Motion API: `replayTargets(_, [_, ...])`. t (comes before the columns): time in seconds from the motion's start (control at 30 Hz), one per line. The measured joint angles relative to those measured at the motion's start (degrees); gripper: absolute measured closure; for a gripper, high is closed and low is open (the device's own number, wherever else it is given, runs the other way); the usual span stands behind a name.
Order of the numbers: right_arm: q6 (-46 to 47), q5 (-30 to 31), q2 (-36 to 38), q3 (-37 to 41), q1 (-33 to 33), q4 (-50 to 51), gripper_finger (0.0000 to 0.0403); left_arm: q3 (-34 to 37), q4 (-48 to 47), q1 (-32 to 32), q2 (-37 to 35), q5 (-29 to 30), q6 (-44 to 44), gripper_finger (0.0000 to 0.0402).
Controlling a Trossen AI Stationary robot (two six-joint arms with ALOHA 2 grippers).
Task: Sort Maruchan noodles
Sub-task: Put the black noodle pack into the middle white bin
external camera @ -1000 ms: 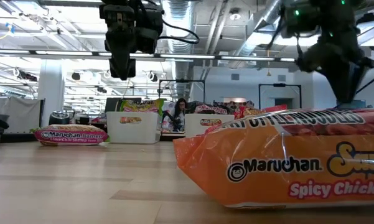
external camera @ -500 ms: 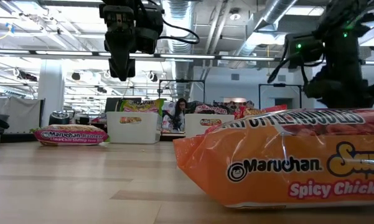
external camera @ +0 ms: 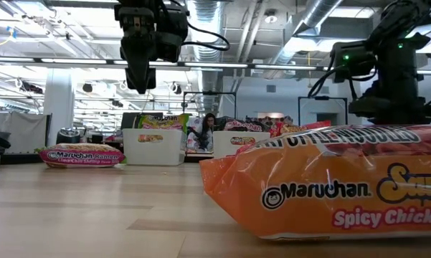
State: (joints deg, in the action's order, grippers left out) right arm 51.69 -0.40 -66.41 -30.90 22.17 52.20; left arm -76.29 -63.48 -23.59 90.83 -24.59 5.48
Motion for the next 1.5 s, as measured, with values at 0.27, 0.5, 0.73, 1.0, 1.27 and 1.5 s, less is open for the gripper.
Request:
replayTargets(0.27, [-0.37, -0.25, -0.36, -1.1, -0.39, -0.43, 0.0392, 0.0, 0.0, 0.0, 0.0, 1.39, 0.76, 0.0279])
replayTargets(0.5, [-1.12, -0.9, -0.55, -7.54, -4.16, -0.82, 0.0398, 0.02, -0.05, -0.07, -1.81, 1.43, 0.78, 0.0279])
replayTargets(0.73, [-1.14, -0.88, -0.51, -16.0, -11.3, -0.72, 0.0399, 0.02, -0.05, -0.31, -6.56, 5.19, 0.67, 0.0279])
replayTargets(1.0, [-8.21, 5.82, -0.73, -24.75, -14.64, -7.17, 0.04, 0.02, -0.05, -2.05, -12.13, 9.13, -0.52, 0.0279])
replayTargets(1.27, [-26.82, 10.48, -7.18, -32.82, -10.36, -10.89, 0.04, 0.02, 0.02, -4.04, -17.05, 12.07, -0.59, 0.0279])
replayTargets(1.5, [-45.55, 17.06, -18.13, -42.95, -7.04, -11.47, 0.04, 0.02, 0.04, -4.37, -20.43, 12.23, -0.69, 0.0279])
